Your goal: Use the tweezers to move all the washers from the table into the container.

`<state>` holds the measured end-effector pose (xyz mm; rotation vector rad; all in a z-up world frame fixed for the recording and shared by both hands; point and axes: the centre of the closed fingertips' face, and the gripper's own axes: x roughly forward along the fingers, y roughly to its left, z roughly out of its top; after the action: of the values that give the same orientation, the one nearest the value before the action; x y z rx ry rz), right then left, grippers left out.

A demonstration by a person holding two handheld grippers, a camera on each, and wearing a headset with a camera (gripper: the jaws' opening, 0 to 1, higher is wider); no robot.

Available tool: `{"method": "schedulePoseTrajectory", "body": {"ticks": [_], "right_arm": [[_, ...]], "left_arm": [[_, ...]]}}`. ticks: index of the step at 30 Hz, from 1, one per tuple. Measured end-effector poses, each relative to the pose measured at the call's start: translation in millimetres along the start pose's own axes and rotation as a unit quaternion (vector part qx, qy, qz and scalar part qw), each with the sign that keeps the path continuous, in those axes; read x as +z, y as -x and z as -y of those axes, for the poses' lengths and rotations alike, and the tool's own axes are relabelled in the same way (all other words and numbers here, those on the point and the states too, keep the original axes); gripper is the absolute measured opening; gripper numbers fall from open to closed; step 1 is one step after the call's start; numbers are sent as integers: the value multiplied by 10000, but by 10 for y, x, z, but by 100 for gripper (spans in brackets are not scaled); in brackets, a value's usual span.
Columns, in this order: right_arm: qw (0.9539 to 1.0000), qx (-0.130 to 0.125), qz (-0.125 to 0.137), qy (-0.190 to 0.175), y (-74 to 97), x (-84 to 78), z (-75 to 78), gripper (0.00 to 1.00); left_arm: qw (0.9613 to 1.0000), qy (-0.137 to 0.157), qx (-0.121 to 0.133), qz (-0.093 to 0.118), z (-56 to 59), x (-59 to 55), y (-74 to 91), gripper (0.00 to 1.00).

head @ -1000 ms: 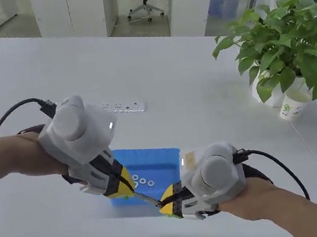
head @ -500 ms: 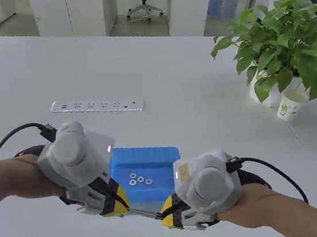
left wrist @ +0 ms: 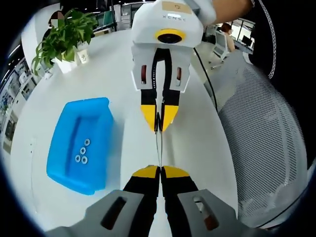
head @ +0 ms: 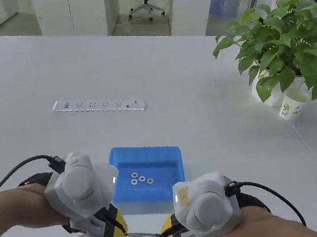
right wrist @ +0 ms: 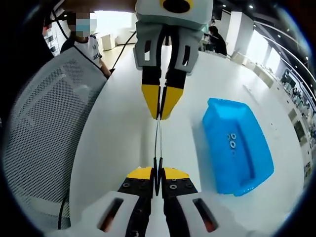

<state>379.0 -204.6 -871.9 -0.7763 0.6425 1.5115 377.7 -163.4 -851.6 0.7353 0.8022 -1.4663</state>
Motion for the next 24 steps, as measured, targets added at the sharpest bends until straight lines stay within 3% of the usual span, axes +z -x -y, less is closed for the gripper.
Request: {"method": "schedulePoseTrajectory", "body": {"ticks": [9, 24], "right_arm": [[9999, 69, -77, -33, -132, -92, -41, 8], [9998, 122, -163, -64, -164, -112, -21, 12]], "left_arm": [[9998, 149, -47, -81, 17, -103, -133, 5], [9995, 287, -44, -93, 9, -196, -237, 6]]}}
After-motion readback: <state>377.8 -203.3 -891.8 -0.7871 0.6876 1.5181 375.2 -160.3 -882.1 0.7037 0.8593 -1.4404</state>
